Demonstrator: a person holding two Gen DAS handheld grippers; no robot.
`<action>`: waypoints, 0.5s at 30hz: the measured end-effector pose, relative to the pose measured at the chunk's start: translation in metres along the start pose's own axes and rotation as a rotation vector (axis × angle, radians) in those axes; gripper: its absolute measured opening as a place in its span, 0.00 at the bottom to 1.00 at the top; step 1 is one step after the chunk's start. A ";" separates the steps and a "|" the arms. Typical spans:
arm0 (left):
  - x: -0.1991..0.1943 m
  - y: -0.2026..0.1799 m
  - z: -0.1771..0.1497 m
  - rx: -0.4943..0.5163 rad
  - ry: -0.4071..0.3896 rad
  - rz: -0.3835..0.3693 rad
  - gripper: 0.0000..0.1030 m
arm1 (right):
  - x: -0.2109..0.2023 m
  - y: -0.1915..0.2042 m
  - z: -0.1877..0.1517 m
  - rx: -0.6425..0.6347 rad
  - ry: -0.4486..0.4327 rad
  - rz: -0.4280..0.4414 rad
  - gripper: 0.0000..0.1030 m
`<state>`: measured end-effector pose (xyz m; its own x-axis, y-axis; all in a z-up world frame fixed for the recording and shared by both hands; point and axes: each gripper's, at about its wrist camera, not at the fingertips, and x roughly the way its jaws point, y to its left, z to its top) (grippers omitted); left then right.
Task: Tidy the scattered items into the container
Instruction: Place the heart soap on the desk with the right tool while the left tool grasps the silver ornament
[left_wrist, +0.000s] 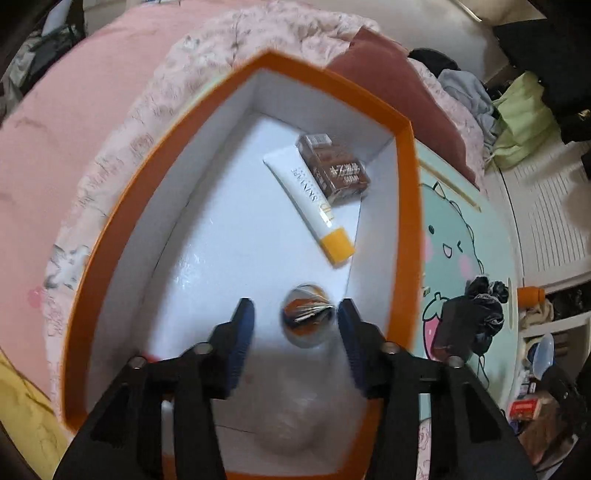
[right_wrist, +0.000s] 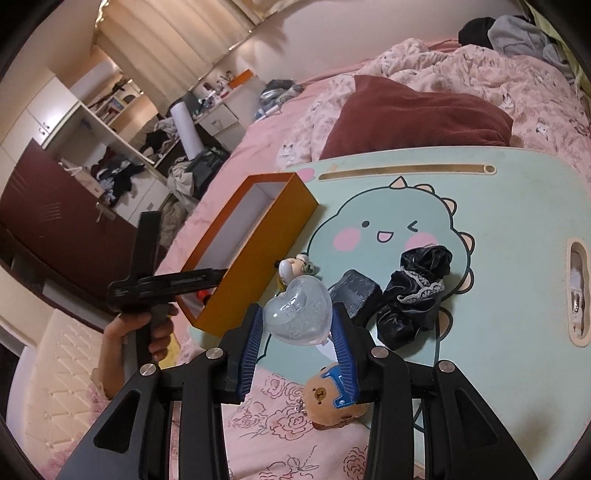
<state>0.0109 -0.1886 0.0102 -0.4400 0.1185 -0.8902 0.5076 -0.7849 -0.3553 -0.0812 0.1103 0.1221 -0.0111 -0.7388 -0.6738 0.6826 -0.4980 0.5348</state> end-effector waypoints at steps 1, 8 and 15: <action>0.000 -0.002 0.001 0.019 -0.008 0.008 0.48 | 0.001 0.000 0.000 0.001 0.002 -0.001 0.36; 0.000 0.001 0.006 0.040 -0.027 -0.013 0.33 | 0.003 0.002 -0.002 0.004 0.008 0.002 0.36; -0.013 0.010 0.007 0.030 -0.080 -0.012 0.31 | 0.005 0.003 -0.004 0.004 0.018 0.000 0.36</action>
<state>0.0165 -0.2026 0.0200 -0.5044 0.0794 -0.8598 0.4802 -0.8017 -0.3558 -0.0762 0.1066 0.1181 0.0021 -0.7306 -0.6828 0.6800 -0.4996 0.5366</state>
